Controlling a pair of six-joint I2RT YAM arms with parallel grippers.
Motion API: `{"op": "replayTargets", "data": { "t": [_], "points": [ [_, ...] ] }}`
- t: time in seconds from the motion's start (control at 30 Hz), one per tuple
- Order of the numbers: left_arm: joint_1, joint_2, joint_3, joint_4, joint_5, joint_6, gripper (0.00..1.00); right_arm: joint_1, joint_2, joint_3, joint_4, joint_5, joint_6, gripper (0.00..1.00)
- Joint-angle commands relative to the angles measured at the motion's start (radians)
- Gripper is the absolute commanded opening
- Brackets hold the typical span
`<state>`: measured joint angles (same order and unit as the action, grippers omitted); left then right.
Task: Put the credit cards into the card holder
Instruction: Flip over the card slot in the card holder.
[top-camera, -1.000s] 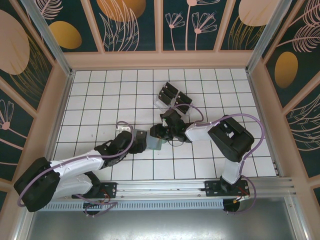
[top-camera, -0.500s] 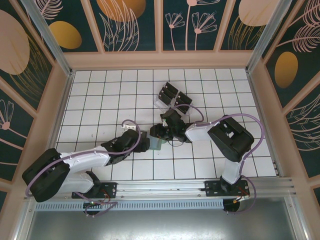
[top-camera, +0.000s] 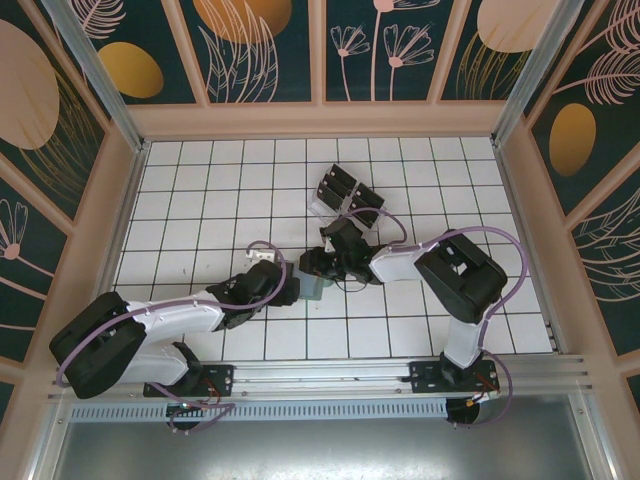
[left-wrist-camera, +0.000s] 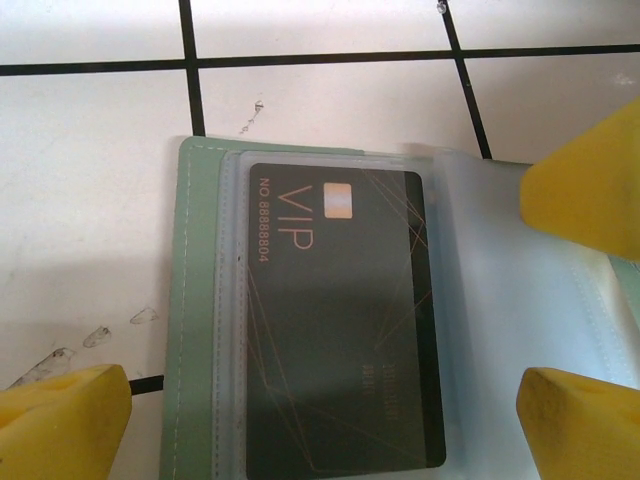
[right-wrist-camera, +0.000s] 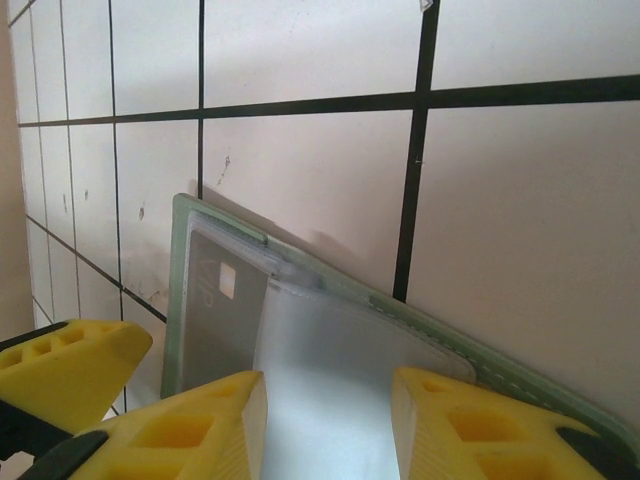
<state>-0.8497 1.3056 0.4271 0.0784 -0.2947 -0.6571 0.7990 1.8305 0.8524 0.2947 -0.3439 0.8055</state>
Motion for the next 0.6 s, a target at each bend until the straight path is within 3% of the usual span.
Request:
{"op": "replayTargets", "data": {
  "t": [0.0, 0.57],
  "points": [
    [-0.009, 0.003, 0.027, 0.013, -0.021, 0.018, 0.99, 0.022, 0.042, 0.040, -0.075, 0.031, -0.041, 0.38],
    [-0.020, 0.028, 0.016, -0.015, -0.096, 0.006, 0.98, 0.043, 0.075, 0.097, -0.127, 0.045, -0.053, 0.38]
  ]
}}
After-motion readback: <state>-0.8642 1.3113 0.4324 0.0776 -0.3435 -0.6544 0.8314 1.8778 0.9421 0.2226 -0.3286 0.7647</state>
